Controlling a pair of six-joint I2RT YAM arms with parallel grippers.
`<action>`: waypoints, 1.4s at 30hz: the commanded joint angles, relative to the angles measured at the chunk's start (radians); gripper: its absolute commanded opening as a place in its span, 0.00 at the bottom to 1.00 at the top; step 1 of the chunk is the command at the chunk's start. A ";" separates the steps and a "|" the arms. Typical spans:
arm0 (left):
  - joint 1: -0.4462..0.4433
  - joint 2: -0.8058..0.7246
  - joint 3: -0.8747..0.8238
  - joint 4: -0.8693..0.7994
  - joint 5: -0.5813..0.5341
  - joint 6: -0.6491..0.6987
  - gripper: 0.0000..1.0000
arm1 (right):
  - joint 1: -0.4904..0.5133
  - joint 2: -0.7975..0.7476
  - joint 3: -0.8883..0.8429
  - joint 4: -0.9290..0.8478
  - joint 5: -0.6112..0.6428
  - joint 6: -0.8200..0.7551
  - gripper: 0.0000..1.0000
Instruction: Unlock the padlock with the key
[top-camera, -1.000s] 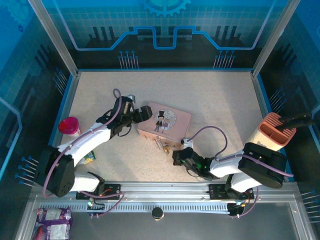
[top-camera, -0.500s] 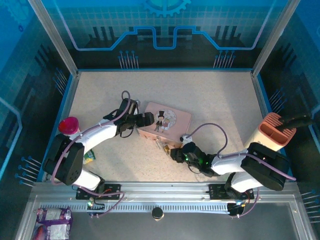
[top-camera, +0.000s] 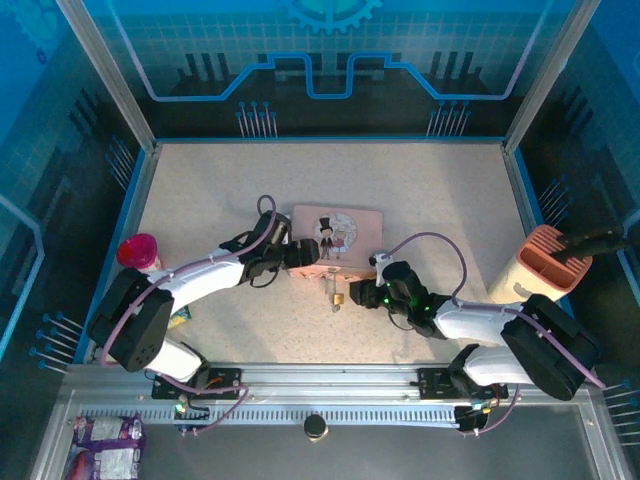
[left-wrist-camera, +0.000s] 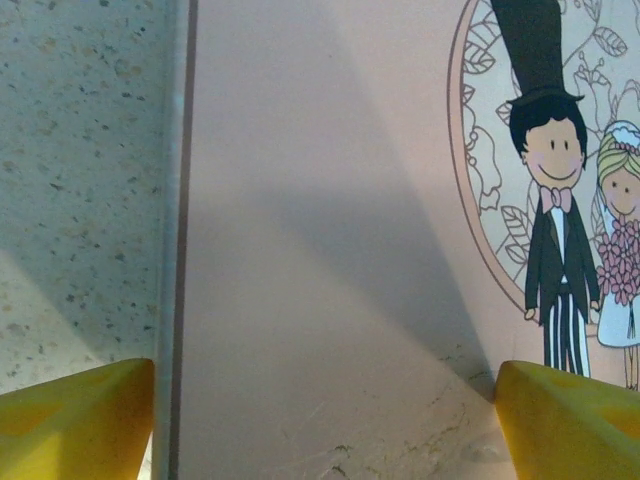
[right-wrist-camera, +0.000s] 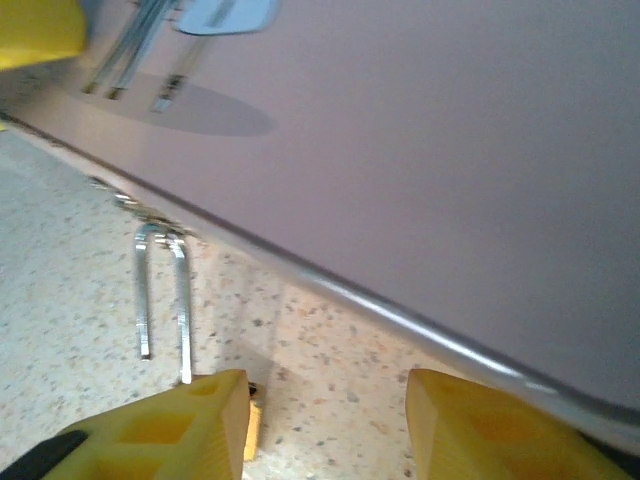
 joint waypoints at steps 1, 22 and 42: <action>-0.021 -0.029 -0.046 -0.007 -0.013 -0.051 0.87 | 0.000 0.018 0.023 0.068 -0.094 0.015 0.42; -0.020 -0.038 -0.064 0.004 -0.024 -0.088 0.87 | 0.083 0.315 0.030 0.434 -0.061 0.134 0.22; -0.022 -0.061 -0.103 0.010 -0.066 -0.173 0.87 | 0.178 0.348 -0.017 0.518 0.211 0.331 0.00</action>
